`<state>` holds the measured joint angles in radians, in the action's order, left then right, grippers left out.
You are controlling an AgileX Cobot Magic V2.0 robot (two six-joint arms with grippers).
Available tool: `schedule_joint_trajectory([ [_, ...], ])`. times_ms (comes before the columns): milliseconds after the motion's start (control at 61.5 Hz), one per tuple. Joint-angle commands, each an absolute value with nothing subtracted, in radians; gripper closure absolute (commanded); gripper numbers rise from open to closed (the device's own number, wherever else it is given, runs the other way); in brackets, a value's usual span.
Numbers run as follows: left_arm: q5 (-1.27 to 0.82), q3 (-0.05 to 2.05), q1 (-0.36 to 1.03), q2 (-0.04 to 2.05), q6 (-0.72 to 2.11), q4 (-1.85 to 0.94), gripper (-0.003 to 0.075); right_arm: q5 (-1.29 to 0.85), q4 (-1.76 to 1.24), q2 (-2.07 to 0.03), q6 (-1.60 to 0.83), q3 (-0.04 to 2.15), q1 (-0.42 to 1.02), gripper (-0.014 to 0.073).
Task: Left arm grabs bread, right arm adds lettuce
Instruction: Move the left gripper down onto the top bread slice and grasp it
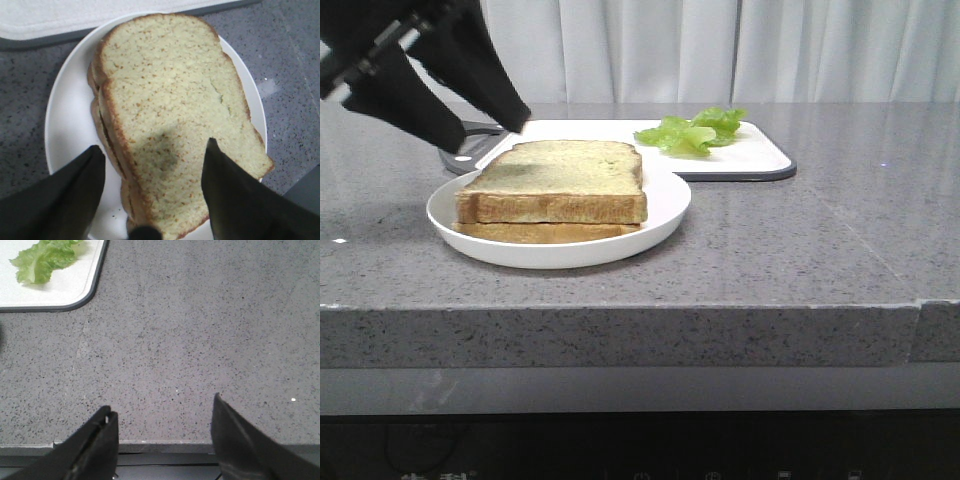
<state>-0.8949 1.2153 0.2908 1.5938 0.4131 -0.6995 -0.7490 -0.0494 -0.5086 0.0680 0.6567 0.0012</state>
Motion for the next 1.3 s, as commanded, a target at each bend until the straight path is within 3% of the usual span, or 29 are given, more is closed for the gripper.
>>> schedule_joint_trajectory([
  [0,-0.881,1.257,0.299,1.586,0.398,-0.733,0.0303,-0.691,-0.042,-0.518,0.064,0.684,-0.003,0.0155],
  [439,-0.881,1.257,0.299,1.633,0.398,-0.762,0.0307,-0.701,-0.042,-0.518,0.064,0.684,-0.003,0.0155],
  [1024,-0.899,1.257,0.299,1.633,0.398,-0.76,0.0739,-0.708,-0.042,-0.518,0.064,0.684,-0.003,0.0155],
  [1285,-0.956,1.288,0.297,1.612,0.398,-0.76,0.0741,-0.708,-0.042,-0.518,0.064,0.684,-0.003,0.0155],
])
